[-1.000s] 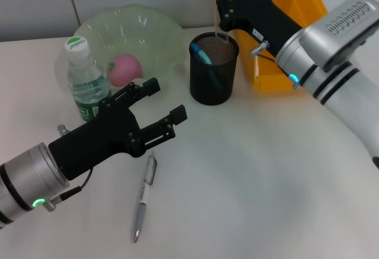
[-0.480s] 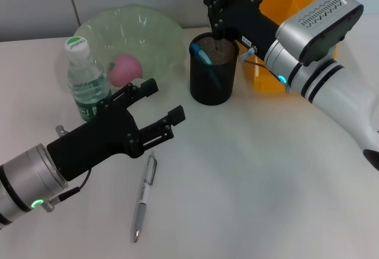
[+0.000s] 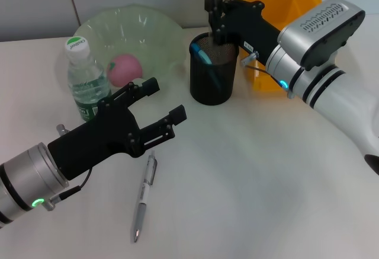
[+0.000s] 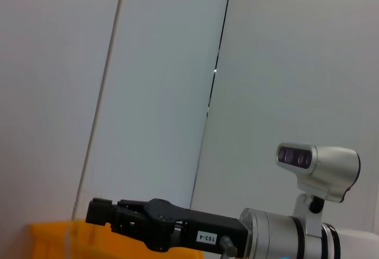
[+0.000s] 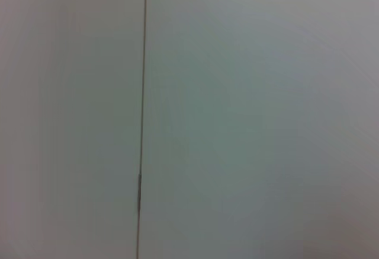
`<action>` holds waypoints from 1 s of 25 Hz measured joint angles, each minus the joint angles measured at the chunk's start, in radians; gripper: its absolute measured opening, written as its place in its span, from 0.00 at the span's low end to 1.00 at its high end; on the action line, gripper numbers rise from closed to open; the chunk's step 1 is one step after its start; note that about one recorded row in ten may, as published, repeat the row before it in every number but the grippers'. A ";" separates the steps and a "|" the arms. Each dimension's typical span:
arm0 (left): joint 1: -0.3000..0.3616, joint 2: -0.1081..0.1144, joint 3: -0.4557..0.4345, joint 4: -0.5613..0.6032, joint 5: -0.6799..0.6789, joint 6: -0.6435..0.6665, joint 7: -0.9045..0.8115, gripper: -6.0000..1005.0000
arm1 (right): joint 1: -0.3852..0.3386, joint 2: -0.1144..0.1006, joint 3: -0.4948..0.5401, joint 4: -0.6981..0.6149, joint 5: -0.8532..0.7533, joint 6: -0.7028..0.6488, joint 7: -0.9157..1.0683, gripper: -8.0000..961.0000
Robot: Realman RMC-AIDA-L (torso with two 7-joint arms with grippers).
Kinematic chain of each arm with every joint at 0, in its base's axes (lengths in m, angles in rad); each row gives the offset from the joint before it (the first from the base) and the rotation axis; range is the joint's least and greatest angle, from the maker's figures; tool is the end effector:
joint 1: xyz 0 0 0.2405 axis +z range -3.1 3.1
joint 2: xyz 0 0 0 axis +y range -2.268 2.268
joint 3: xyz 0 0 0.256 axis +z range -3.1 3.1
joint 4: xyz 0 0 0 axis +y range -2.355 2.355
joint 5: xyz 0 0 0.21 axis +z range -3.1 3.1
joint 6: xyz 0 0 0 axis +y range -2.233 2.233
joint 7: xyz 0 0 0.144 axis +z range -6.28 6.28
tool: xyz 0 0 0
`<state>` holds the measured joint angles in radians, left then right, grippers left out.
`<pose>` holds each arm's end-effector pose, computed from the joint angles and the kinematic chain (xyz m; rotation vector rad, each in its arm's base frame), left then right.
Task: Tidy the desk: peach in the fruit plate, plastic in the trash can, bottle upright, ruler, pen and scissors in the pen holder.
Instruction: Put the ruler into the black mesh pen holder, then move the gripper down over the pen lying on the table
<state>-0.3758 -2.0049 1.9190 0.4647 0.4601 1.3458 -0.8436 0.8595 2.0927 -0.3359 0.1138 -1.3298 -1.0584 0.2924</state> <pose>-0.2303 0.2913 -0.0561 -2.4482 -0.4522 -1.2129 0.2042 0.4122 -0.0643 -2.0108 0.3802 0.8156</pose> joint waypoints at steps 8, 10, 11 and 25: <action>0.004 0.000 0.000 0.003 0.000 0.003 0.000 0.81 | -0.014 0.001 0.000 0.005 0.000 -0.017 0.029 0.21; 0.004 0.000 0.000 0.003 0.000 0.003 0.000 0.81 | -0.020 0.001 -0.002 0.004 -0.002 -0.038 0.047 0.28; 0.004 0.000 0.000 0.003 0.000 0.005 0.000 0.81 | -0.024 0.001 -0.005 0.003 -0.004 -0.052 0.055 0.31; 0.008 0.016 -0.002 0.004 0.011 0.007 -0.030 0.81 | -0.207 -0.011 -0.016 -0.136 -0.087 -0.346 0.377 0.79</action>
<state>-0.3681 -1.9889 1.9173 0.4686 0.4714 1.3530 -0.8738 0.6522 2.0815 -0.3523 -0.0217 -1.4172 -1.4048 0.6695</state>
